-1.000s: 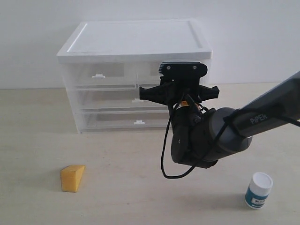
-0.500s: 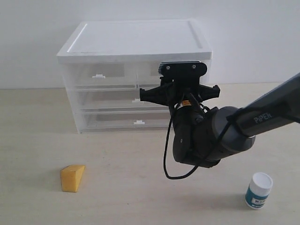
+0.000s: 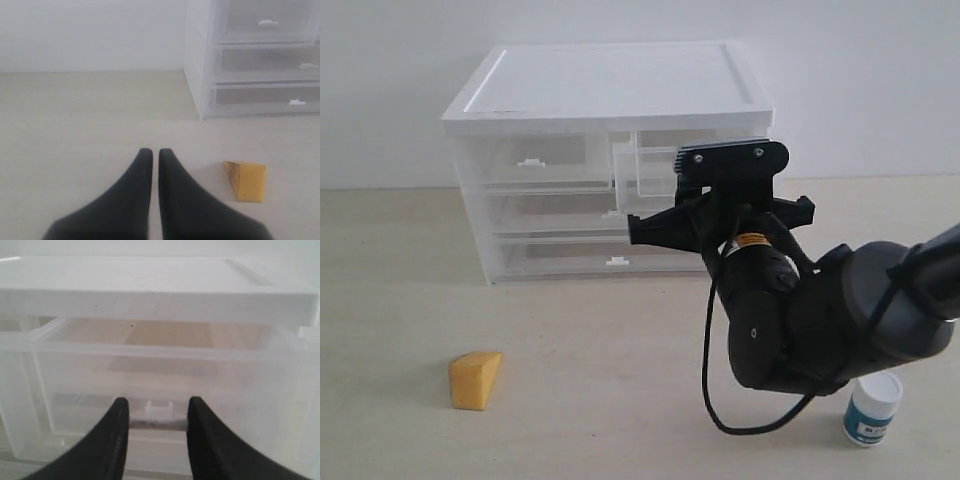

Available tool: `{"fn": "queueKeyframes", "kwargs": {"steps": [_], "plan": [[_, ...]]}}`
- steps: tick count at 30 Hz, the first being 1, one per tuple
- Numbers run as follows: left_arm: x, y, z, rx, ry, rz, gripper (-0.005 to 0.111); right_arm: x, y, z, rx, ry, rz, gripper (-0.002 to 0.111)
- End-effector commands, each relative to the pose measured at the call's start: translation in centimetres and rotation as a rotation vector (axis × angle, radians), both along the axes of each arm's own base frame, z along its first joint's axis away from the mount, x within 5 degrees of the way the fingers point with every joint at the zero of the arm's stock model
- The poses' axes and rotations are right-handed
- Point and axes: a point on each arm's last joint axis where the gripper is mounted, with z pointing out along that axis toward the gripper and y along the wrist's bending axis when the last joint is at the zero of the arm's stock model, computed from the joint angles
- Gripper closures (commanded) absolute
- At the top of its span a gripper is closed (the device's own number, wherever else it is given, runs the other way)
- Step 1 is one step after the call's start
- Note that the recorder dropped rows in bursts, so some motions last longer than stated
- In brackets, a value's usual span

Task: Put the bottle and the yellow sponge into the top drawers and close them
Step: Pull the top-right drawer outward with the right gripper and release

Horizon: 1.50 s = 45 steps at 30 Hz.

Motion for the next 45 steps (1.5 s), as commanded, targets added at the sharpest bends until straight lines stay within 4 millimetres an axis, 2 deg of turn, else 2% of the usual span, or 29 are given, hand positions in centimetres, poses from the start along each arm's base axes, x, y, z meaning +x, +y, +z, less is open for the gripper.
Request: {"fn": "queueKeyframes", "kwargs": {"steps": [1, 16, 23, 32, 35, 40, 43, 45], "plan": [[0.0, 0.0, -0.1, -0.004, 0.001, 0.002, 0.103, -1.9, -0.8, 0.4, 0.008, 0.017, -0.010, 0.108], [0.0, 0.0, -0.1, -0.004, 0.001, 0.002, 0.103, -6.9, -1.1, -0.4, -0.002, 0.072, 0.021, 0.108], [0.0, 0.0, -0.1, -0.004, 0.001, 0.002, 0.103, -7.9, -0.3, -0.7, -0.001, 0.116, 0.068, 0.108], [0.0, 0.0, -0.1, -0.004, 0.001, 0.002, 0.103, -8.0, -0.1, -1.0, -0.006, 0.150, 0.088, 0.106], [0.0, 0.0, -0.1, -0.004, 0.001, 0.002, 0.103, -8.1, 0.0, -1.0, -0.009, 0.156, 0.096, 0.091], [0.0, 0.0, -0.1, -0.004, 0.001, 0.002, 0.103, -8.1, 0.0, -1.0, -0.012, 0.155, 0.097, 0.052], [0.0, 0.0, -0.1, -0.004, 0.001, 0.002, 0.103, -8.0, -0.1, -1.0, -0.032, 0.154, 0.091, 0.040], [0.0, 0.0, -0.1, -0.004, 0.001, 0.002, 0.103, -8.0, -0.3, -1.2, -0.044, 0.167, 0.069, 0.038]]}}
